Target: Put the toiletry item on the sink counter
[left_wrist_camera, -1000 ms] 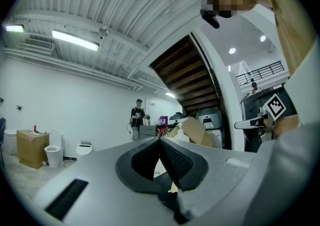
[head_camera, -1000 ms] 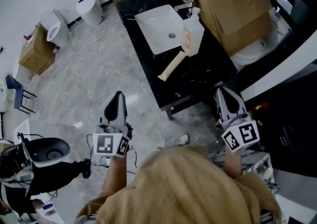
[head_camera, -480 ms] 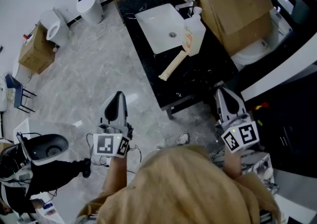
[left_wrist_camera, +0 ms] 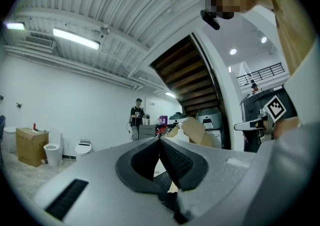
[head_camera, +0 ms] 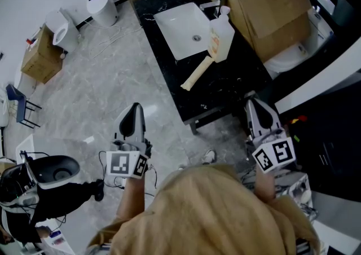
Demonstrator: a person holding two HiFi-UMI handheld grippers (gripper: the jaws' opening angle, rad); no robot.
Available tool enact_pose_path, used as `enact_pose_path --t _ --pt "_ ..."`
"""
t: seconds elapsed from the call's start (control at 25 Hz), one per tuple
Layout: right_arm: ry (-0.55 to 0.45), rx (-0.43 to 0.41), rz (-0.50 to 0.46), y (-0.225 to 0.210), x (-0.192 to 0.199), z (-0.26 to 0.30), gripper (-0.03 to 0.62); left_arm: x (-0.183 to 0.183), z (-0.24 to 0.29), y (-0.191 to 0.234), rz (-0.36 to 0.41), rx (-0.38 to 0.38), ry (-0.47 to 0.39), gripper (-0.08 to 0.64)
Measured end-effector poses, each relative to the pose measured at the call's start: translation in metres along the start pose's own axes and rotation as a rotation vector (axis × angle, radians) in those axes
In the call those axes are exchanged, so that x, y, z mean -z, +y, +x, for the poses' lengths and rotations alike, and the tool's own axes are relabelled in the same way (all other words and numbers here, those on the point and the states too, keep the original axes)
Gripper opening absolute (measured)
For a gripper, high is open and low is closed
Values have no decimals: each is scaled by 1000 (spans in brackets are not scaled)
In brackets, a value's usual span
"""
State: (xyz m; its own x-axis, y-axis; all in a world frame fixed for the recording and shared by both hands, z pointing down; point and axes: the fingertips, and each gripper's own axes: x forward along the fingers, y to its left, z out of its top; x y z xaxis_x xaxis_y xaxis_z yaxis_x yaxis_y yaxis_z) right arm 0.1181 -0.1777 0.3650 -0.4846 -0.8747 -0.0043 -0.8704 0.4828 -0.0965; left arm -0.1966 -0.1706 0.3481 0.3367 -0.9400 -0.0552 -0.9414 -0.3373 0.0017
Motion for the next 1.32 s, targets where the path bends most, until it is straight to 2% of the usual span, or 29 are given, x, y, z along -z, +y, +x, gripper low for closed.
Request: enact_pose_path --t 1.32 --pt "9 -12 -22 0 0 6 2 4 5 -2 -9 4 3 5"
